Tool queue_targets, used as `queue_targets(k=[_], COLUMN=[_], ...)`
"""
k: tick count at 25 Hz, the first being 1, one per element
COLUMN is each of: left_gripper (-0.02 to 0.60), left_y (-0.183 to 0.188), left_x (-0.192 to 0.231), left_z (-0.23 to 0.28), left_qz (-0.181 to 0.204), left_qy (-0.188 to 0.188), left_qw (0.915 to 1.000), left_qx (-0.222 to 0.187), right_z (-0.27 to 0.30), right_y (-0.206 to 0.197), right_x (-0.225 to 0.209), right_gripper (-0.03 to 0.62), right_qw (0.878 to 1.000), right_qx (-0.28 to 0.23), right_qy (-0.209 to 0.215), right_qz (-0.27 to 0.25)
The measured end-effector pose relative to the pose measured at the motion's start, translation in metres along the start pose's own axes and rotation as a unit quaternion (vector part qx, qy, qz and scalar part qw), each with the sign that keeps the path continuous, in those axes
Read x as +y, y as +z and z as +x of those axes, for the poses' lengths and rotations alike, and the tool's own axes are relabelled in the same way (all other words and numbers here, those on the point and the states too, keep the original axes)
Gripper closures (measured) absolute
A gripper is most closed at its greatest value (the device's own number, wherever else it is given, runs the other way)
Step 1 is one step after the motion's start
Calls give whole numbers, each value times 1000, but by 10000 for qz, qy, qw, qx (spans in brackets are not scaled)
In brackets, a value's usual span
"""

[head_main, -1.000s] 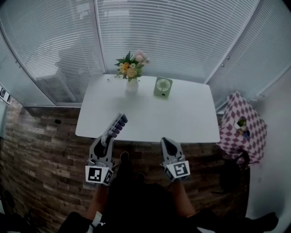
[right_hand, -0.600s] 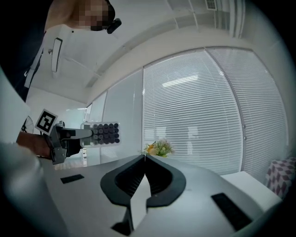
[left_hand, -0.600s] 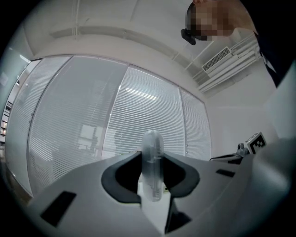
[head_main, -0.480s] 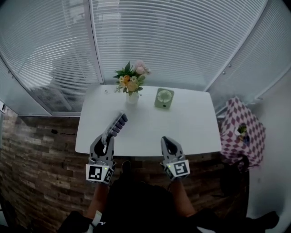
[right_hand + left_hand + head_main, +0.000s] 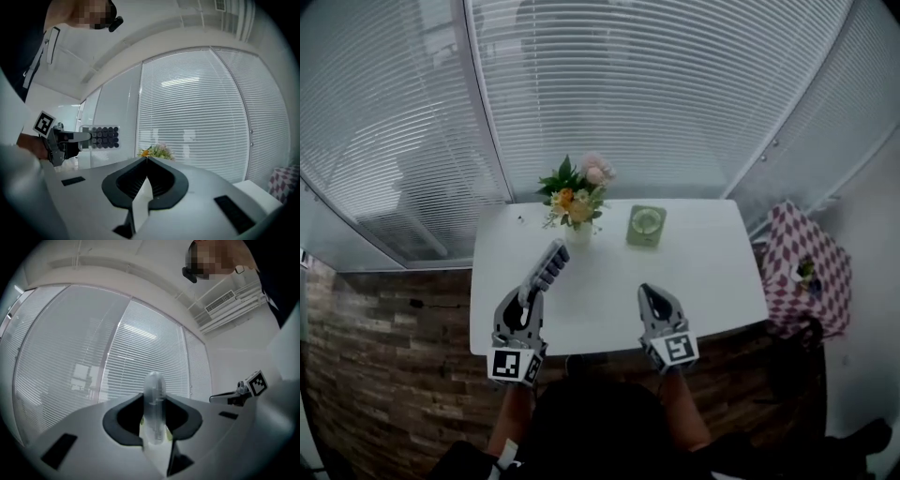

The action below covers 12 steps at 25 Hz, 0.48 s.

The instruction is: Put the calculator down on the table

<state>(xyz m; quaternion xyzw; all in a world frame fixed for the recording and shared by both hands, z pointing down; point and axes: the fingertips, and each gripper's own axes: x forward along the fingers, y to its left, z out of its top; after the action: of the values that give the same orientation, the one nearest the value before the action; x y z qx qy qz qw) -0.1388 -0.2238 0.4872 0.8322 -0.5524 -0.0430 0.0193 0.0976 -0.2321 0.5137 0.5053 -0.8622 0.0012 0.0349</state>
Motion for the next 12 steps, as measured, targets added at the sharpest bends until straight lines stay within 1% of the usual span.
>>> queue_targets(k=[3, 7, 12], left_gripper=[482, 482, 482], left_y=[-2, -2, -9], left_x=[12, 22, 27], left_z=[13, 27, 46], left_qz=[46, 64, 51], left_qy=[-96, -94, -83], left_qw=[9999, 9997, 9994], left_qx=[102, 222, 328], right_z=[12, 24, 42], right_y=[-5, -6, -9], right_x=[-1, -3, -16], right_gripper=[588, 588, 588], right_qw=[9999, 9999, 9996], right_qx=[75, 51, 212], right_qy=[-111, -156, -168], right_qz=[-61, 28, 59])
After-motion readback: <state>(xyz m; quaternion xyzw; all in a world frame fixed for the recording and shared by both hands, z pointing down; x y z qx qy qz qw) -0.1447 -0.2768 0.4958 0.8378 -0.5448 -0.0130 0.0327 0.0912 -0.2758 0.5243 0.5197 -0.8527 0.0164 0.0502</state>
